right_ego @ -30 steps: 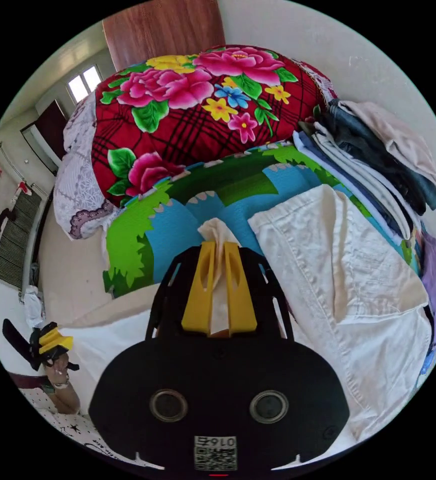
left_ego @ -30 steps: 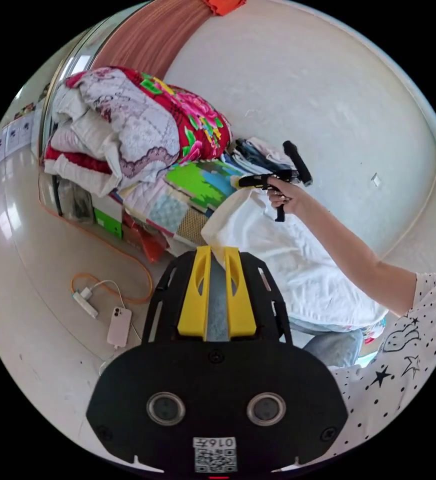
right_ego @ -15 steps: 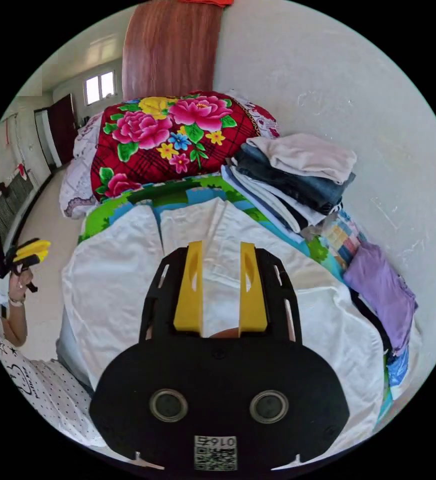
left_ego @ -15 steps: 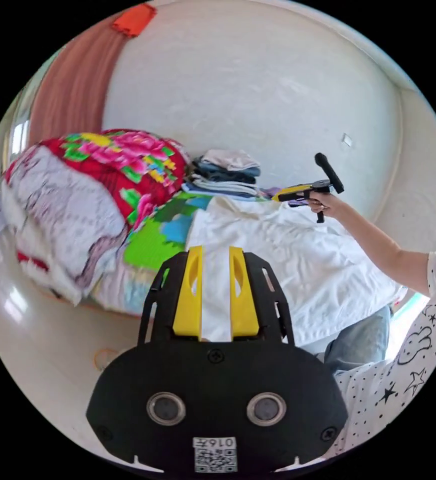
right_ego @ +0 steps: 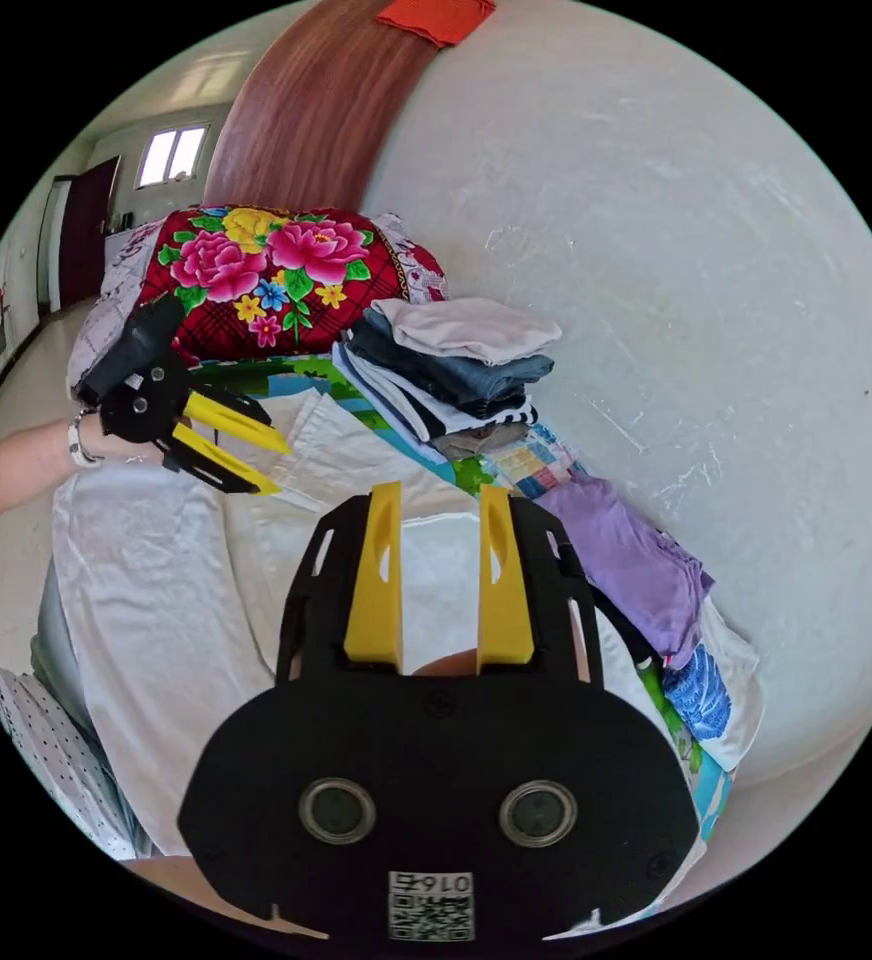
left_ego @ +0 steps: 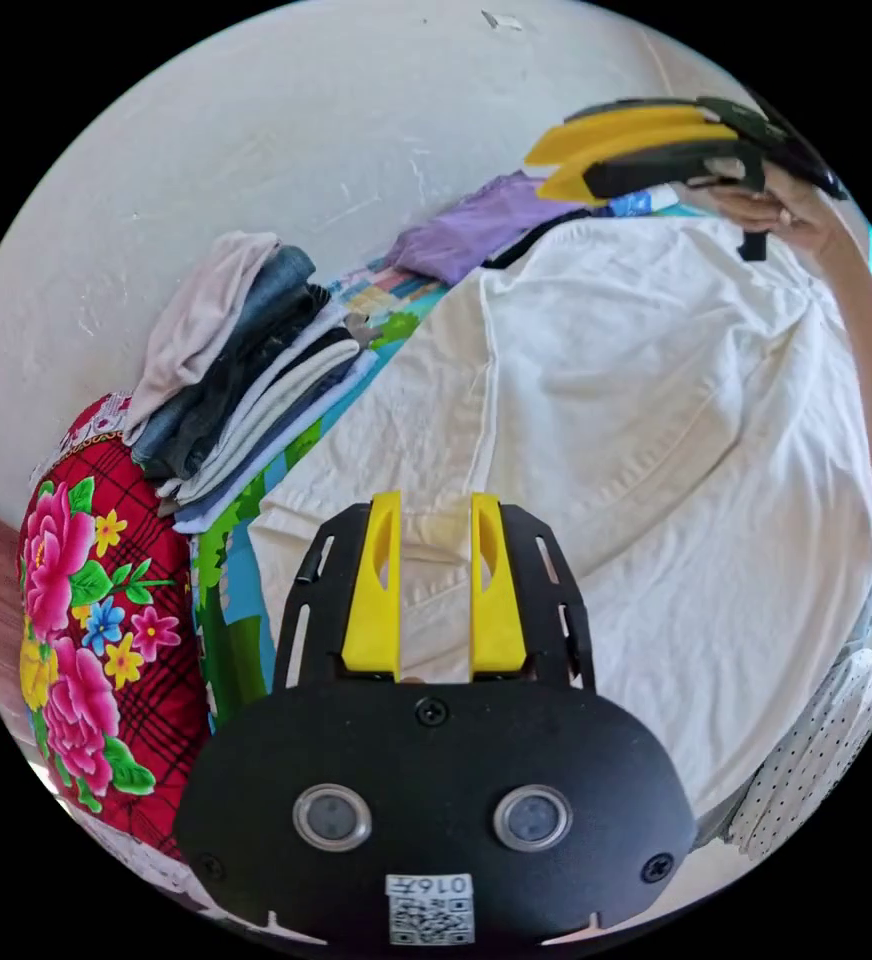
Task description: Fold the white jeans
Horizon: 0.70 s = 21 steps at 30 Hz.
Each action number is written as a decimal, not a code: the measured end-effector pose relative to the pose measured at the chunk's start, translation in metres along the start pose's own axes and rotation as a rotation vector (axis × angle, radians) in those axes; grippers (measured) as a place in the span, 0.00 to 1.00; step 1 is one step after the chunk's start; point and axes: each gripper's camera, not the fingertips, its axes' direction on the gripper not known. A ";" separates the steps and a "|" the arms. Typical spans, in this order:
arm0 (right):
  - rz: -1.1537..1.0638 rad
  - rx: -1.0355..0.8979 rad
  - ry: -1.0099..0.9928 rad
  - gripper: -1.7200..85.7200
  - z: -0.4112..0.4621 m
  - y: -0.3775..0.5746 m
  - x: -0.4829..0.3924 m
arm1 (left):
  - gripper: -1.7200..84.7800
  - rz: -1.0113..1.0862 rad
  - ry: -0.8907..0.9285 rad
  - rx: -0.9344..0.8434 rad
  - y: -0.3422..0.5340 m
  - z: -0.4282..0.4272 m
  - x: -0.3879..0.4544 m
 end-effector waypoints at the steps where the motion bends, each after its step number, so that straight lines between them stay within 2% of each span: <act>1: 0.020 -0.008 -0.003 0.14 0.004 0.000 0.004 | 0.12 0.017 0.038 0.028 -0.008 0.007 -0.004; 5: 0.050 0.022 0.047 0.12 0.023 0.022 0.013 | 0.07 0.040 0.055 -0.004 -0.037 0.021 -0.025; 8: 0.084 -0.022 0.091 0.11 0.024 0.028 0.023 | 0.05 0.046 -0.015 0.013 -0.071 0.009 -0.063; 11: 0.101 0.020 0.086 0.11 0.016 0.035 0.032 | 0.05 0.001 -0.184 0.020 -0.112 -0.003 -0.115; 14: 0.131 0.056 0.031 0.11 0.011 0.040 0.042 | 0.06 -0.109 -0.283 0.016 -0.148 0.013 -0.168; 16: 0.156 0.070 0.007 0.11 0.012 0.042 0.048 | 0.09 -0.280 -0.323 0.055 -0.160 0.043 -0.209; 19: 0.167 0.024 0.009 0.11 0.024 0.044 0.055 | 0.08 -0.548 -0.410 0.076 -0.145 0.080 -0.255; 21: 0.148 -0.038 -0.007 0.11 0.034 0.044 0.058 | 0.08 -0.622 -0.391 0.094 -0.125 0.097 -0.277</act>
